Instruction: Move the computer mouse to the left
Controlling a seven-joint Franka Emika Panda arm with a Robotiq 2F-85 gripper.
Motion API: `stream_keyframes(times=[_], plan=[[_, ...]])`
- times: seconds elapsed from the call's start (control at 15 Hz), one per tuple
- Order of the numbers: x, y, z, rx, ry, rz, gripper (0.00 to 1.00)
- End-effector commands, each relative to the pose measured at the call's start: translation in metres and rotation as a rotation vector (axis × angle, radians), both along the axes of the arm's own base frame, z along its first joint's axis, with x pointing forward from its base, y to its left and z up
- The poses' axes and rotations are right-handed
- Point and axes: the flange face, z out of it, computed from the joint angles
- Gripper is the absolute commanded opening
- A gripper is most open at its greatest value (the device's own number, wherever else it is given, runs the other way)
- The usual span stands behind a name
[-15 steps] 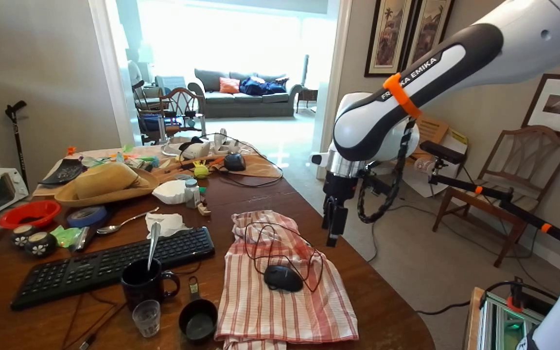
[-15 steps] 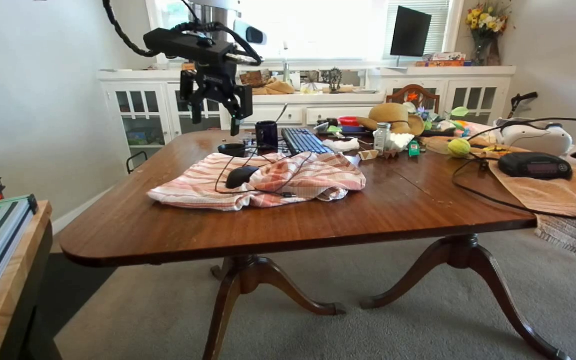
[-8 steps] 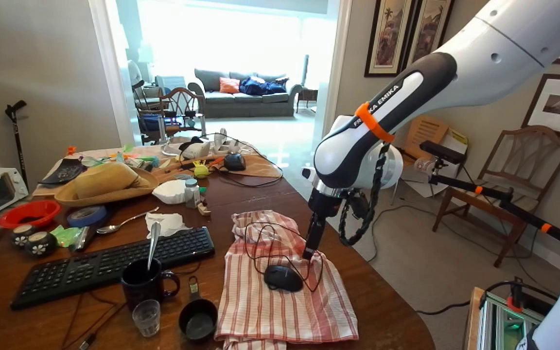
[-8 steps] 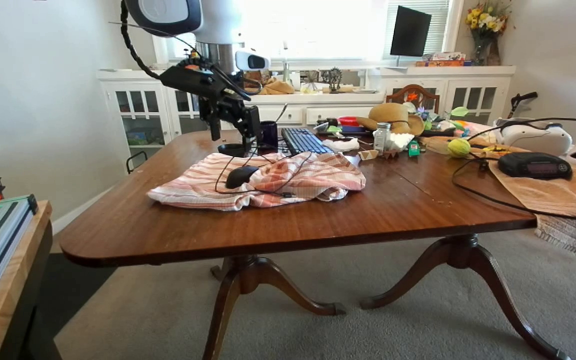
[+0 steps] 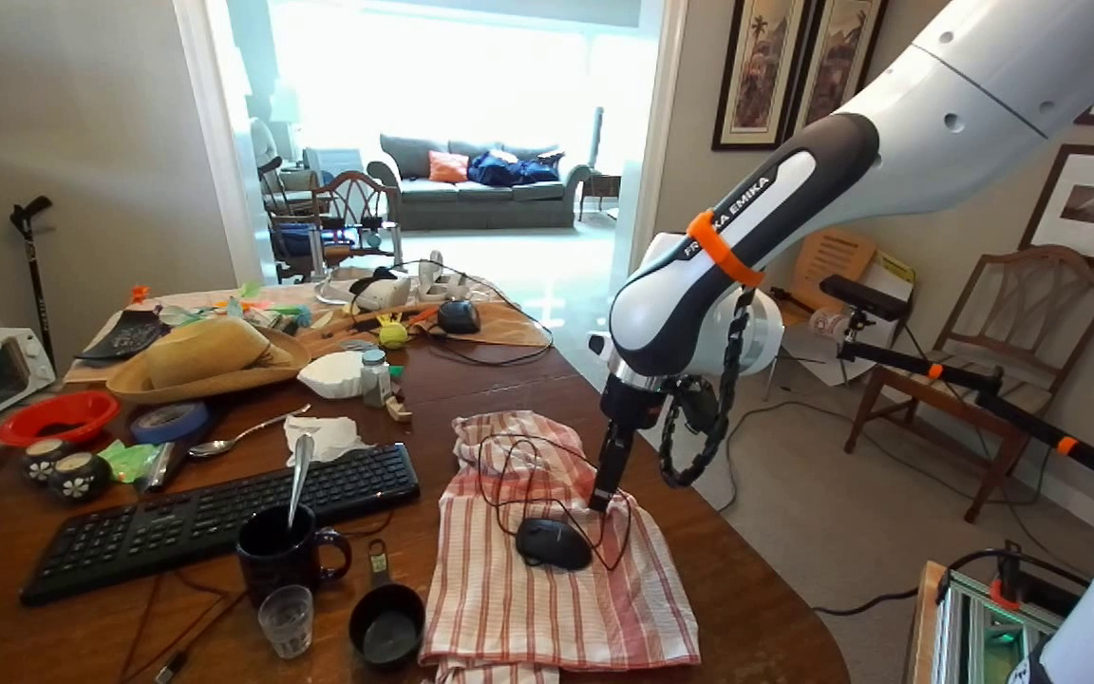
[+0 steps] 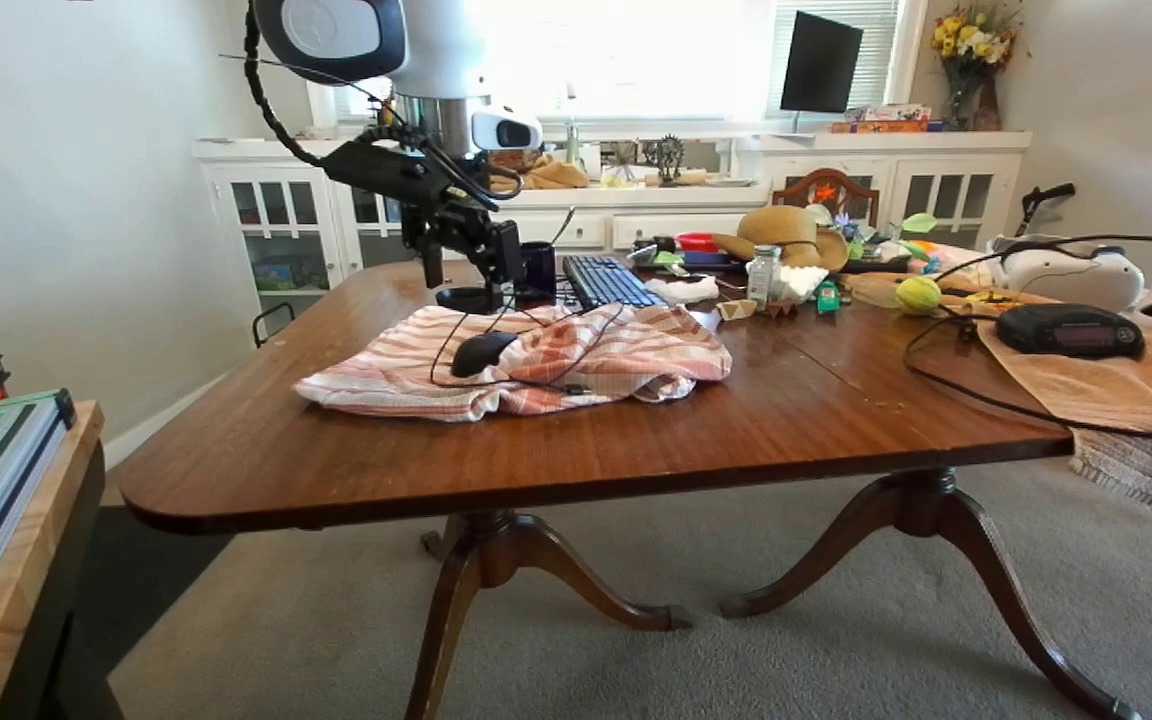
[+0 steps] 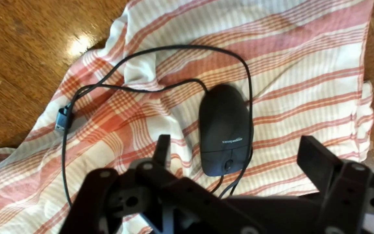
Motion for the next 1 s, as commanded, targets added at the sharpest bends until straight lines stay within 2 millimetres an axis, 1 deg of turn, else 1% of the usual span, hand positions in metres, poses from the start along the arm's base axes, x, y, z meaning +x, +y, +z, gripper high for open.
stream_keyframes(times=[0.0,0.2,0.33,0.53,0.8,0.93], plan=[[-0.001,0.013,-0.004,-0.02,-0.015,-0.002,1.0],[-0.002,0.034,-0.01,-0.076,-0.111,0.008,1.0],[-0.002,0.043,-0.018,-0.112,-0.164,0.027,1.0],[-0.002,0.049,-0.035,-0.141,-0.189,0.028,1.0],[-0.002,0.052,-0.057,-0.164,-0.172,0.047,1.0],[-0.002,0.057,-0.065,-0.162,-0.164,0.055,1.0]])
